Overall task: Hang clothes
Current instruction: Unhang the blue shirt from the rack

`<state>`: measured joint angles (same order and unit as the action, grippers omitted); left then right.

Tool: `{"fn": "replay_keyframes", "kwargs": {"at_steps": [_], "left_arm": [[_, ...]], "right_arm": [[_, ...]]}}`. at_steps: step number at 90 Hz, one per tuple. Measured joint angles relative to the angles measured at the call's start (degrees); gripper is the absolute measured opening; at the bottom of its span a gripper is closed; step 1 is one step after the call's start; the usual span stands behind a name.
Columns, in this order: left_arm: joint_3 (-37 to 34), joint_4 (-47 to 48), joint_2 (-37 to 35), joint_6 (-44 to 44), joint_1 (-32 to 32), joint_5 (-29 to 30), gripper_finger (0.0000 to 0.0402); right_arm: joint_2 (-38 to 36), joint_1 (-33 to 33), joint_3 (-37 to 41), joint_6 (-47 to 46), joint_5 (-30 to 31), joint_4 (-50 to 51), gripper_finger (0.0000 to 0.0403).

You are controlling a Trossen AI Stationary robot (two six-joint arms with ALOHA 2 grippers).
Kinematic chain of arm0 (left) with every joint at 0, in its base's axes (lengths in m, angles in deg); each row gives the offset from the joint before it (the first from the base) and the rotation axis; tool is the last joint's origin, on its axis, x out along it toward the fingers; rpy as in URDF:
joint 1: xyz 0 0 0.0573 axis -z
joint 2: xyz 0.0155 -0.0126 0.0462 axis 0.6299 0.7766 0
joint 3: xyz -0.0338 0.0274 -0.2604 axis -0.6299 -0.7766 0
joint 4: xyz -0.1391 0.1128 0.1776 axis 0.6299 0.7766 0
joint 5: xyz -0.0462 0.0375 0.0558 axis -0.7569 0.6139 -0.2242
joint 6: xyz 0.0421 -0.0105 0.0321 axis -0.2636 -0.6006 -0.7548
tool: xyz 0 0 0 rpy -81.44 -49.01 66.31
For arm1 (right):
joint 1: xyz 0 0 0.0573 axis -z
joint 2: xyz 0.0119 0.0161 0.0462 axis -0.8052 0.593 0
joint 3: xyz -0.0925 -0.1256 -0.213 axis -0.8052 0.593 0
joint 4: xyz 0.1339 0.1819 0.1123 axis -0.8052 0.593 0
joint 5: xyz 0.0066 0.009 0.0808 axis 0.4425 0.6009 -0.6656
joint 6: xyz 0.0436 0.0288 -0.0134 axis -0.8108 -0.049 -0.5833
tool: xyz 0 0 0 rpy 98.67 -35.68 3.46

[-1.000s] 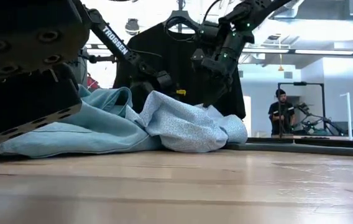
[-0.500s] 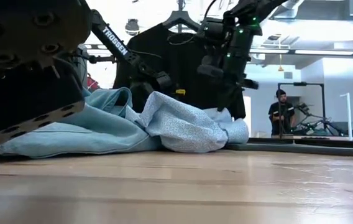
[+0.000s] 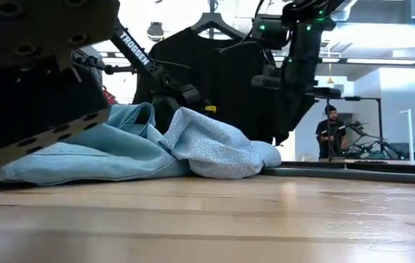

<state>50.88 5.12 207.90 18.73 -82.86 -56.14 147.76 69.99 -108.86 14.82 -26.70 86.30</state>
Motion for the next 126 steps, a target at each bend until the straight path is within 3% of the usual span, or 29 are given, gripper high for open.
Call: {"fn": "replay_keyframes", "kwargs": {"at_steps": [9, 20, 26, 35, 40, 55, 68, 84, 104, 117, 126], "left_arm": [[-0.04, 0.08, -0.42, 0.57, 0.04, -0.07, 0.0102], [1.29, 3.34, -1.10, 0.18, 0.09, 0.00, 0.0102], [3.05, 6.08, -1.36, -0.49, 0.09, 0.20, 0.0102], [5.56, 9.16, -1.43, -1.56, 0.08, 0.13, 0.0102], [6.15, 9.49, -1.47, -2.37, 0.09, 0.03, 0.0102], [6.45, 9.61, -1.47, -3.01, 0.13, -0.44, 0.0102], [6.47, 10.02, -1.58, -3.04, 0.15, -0.72, 0.0102], [6.51, 10.02, -1.68, -3.91, 0.17, -0.77, 0.0102], [6.56, 9.89, -1.76, -3.97, 0.20, -2.37, 0.0102], [6.56, 9.57, -1.78, -3.60, 0.35, -4.35, 0.0102], [6.56, 9.32, -1.80, -3.41, 0.37, -4.45, 0.0102]], "right_arm": [[0.40, 2.28, -0.08, 7.07, 0.19, -3.55, 0.0000], [0.73, 6.61, 0.00, 5.58, -1.73, -3.66, 0.0007], [0.66, 9.54, 0.32, 5.69, -7.07, -7.37, 0.0025], [0.70, 13.68, 3.78, 5.70, -20.59, -19.43, 0.0069], [0.97, 14.94, 6.12, 5.11, -24.69, -26.97, 0.0098], [1.00, 16.23, 12.28, 2.86, -21.49, -35.95, 0.0178], [1.00, 16.65, 15.81, -1.23, -20.41, -38.44, 0.0215], [1.05, 14.69, 18.52, -4.77, -21.02, -48.93, 0.0221], [7.43, 13.01, 17.98, -9.16, -20.89, -52.94, 0.0221], [11.27, 12.08, 18.20, -10.29, -23.62, -62.94, 0.0221], [11.46, 12.05, 17.75, -10.23, -25.04, -64.12, 0.0221]]}}
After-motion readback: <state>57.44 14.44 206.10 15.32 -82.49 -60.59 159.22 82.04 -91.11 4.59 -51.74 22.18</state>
